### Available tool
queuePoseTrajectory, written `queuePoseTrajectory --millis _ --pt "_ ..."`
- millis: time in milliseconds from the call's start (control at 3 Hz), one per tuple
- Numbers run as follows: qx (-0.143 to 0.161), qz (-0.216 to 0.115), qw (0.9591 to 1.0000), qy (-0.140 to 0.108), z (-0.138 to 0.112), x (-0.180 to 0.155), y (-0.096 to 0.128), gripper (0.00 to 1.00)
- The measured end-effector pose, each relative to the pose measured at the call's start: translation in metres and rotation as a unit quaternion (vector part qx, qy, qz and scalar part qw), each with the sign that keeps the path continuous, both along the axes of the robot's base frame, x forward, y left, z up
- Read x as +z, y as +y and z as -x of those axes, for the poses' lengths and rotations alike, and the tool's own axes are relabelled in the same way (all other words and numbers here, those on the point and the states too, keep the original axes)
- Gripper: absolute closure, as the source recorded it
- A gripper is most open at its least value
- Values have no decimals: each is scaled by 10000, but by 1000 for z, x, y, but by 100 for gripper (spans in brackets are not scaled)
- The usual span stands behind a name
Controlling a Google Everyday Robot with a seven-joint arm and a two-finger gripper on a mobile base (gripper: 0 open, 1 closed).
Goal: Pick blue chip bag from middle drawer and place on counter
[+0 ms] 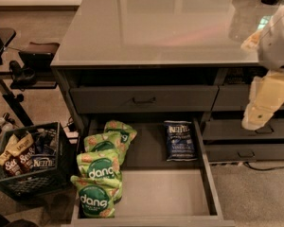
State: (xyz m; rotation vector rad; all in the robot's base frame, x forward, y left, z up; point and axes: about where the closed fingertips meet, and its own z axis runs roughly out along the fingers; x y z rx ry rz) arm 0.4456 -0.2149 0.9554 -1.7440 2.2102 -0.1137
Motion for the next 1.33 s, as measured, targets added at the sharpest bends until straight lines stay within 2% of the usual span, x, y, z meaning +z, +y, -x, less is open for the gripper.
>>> queuePoseTrajectory --millis 333,667,1000,1333 --pt "128 6 9998 -117 -12 -44 -2 0" --pt "362 -300 9974 -543 -63 -129 -12 0" --pt "363 -301 9974 -542 -63 -129 -12 0" --pt "434 -328 9973 -486 -63 -149 -6 0"
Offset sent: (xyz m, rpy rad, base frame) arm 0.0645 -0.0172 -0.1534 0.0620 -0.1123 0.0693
